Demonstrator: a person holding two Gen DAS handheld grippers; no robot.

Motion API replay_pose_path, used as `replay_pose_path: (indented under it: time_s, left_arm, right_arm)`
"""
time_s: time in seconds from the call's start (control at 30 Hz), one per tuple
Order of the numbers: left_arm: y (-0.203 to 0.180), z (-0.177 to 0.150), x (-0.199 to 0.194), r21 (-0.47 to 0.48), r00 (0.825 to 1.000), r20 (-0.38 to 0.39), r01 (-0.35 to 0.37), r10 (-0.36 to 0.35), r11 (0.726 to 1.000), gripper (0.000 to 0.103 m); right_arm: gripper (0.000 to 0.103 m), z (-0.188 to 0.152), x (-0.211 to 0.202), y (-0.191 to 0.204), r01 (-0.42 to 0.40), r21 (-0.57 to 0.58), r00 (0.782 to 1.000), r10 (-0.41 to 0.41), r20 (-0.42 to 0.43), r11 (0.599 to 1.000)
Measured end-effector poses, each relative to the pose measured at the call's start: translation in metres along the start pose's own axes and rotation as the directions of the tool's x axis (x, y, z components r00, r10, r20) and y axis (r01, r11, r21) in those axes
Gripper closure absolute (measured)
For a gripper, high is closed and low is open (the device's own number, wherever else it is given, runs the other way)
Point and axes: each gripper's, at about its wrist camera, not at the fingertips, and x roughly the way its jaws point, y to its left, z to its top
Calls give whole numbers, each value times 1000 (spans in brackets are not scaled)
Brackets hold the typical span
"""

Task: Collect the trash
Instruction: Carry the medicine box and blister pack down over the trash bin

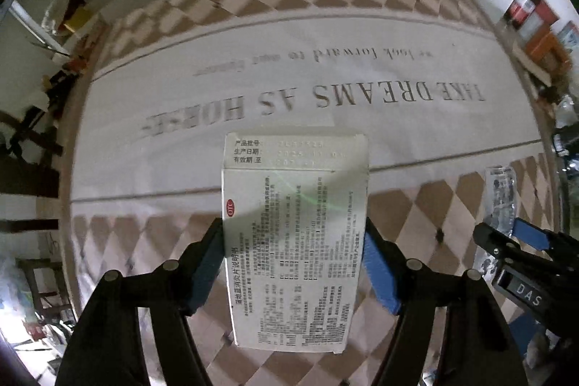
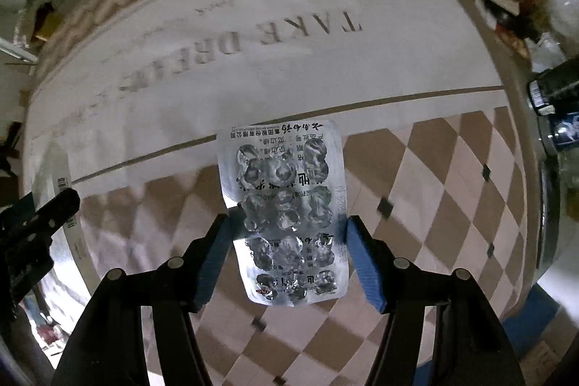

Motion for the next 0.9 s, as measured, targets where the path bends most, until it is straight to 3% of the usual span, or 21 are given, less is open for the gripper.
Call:
replay_pose_path:
  time_s: [0.17,0.27,0.47,0.6,0.7,0.8,0.9]
  left_arm:
    - [83,-50,-43,-9,996,91,11,-10,1000,34]
    - [128,-91,-66,-16,991,135,25,-22,1000,34]
    - [183,-188,-77,-31,992,120,50,-46,998,34]
    - [208,-243,-53,-77,997,30,77,-75,994,34]
    - [221,-282,-10,-111,992,-69,99,-107,989,34]
    - [229,-306,42,-156,978,-150,124,-148,980,34]
    - [240,-327,113,-238,951,-233,145,-201,960,34]
  right_arm:
    - [37,-61,-44,29,-48,-36,996,51,76,998]
    - [37,-103,-86,3,-91,-51,990,96,106,995]
    - [37,-227,-111,31,-155,-60,981,160,108,986]
    - [37,-299,-98,47,-173,-46,983,175,50,984]
    - [37,-348,-67,54,-191,-21,981,190,-40,981]
    - [37,-375,-21,52,-191,5,975,190,-112,982]
    - [37,-396,43,46,-194,41,962,198,-187,980]
